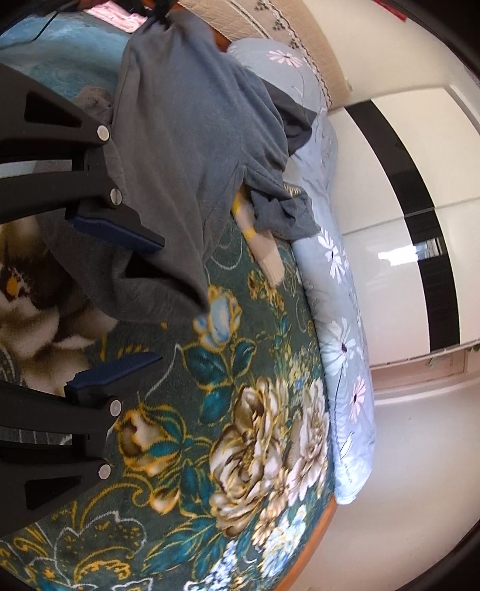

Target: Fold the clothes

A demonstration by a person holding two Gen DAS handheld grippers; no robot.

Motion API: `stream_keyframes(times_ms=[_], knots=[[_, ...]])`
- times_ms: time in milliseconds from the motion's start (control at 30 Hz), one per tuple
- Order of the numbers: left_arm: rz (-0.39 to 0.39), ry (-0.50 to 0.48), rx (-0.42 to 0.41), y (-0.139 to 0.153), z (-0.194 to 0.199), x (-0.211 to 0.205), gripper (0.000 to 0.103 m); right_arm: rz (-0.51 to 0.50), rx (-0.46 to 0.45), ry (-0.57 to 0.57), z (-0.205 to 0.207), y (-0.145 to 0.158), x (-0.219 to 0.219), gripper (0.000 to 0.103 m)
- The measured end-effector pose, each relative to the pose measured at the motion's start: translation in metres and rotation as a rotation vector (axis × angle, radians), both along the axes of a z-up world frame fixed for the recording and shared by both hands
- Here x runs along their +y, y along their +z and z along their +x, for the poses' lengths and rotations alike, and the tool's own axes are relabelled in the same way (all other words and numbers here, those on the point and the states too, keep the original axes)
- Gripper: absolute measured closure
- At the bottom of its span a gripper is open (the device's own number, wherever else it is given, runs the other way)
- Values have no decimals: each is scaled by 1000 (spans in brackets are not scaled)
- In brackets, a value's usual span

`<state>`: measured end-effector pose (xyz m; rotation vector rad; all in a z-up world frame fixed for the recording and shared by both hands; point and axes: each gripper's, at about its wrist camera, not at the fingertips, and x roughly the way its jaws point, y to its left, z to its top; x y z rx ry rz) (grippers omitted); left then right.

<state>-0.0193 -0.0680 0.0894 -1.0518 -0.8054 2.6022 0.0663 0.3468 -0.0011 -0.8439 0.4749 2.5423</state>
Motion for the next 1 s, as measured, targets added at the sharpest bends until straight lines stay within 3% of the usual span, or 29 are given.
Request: stream_keyframes(times_ms=[100, 200, 333, 433, 567, 667, 800, 1000], knots=[[-7, 79, 68, 30, 2, -32, 92, 24, 7, 34, -2, 3, -8, 42], [69, 201, 84, 36, 24, -85, 93, 30, 12, 63, -3, 4, -14, 39], [132, 355, 45, 12, 60, -136, 93, 31, 37, 131, -4, 7, -24, 33], [148, 437, -17, -28, 78, -161, 93, -17, 64, 163, 0, 9, -26, 33], [252, 411, -111, -77, 95, -186, 93, -287, 136, 188, 9, 1, -5, 33], [279, 391, -137, -97, 104, -194, 93, -376, 163, 158, 16, -3, 4, 33], [290, 331, -143, -97, 98, -200, 93, -516, 196, 141, 22, -11, 15, 33], [249, 254, -86, -91, 83, -212, 93, -724, 92, 100, 17, -41, 25, 34]])
